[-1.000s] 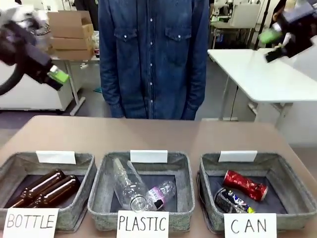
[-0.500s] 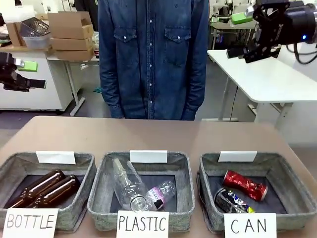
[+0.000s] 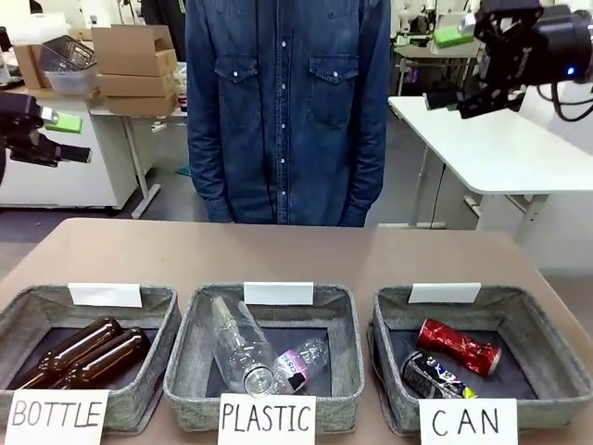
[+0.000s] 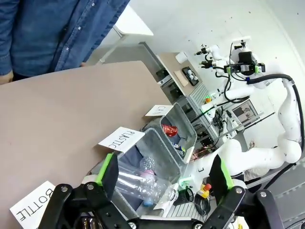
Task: Sort the can waste into the basket.
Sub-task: Pick up the can waste from the table and place it in the right Fabric basket.
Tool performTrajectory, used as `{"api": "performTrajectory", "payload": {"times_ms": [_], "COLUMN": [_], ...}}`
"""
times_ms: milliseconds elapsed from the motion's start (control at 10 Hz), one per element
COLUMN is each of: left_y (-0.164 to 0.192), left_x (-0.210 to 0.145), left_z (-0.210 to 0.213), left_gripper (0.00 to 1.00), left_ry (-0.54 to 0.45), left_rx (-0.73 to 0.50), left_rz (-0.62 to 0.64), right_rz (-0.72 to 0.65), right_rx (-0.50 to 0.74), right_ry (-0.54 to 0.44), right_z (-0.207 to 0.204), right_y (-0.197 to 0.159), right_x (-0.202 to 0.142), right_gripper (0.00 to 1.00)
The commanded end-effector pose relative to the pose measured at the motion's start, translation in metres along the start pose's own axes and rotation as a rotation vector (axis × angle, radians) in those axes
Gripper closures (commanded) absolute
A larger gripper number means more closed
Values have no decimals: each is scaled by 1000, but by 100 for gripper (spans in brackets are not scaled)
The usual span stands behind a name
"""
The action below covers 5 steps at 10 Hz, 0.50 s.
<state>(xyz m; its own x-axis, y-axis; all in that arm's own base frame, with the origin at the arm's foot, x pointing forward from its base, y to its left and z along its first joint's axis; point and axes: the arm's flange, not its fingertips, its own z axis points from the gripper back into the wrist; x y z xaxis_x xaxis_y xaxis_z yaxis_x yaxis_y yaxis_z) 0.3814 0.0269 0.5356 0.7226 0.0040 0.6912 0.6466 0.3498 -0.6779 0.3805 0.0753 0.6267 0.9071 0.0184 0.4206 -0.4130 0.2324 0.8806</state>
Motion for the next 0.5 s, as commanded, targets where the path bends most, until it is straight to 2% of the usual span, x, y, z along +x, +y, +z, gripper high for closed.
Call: {"api": "performTrajectory", "payload": {"times_ms": [0, 400], "left_y": [-3, -3], "left_x": [0, 0], "left_z": [3, 3], "left_gripper": [0, 0], "left_ry": [13, 13], "left_rx": [2, 2], "left_rz": [13, 13], "right_rz": [8, 8], "right_rx": [-6, -6], "right_ry": [15, 15], "right_z": [0, 0], "right_y": [-3, -3], "right_x": [4, 4], "right_gripper": [0, 0]}}
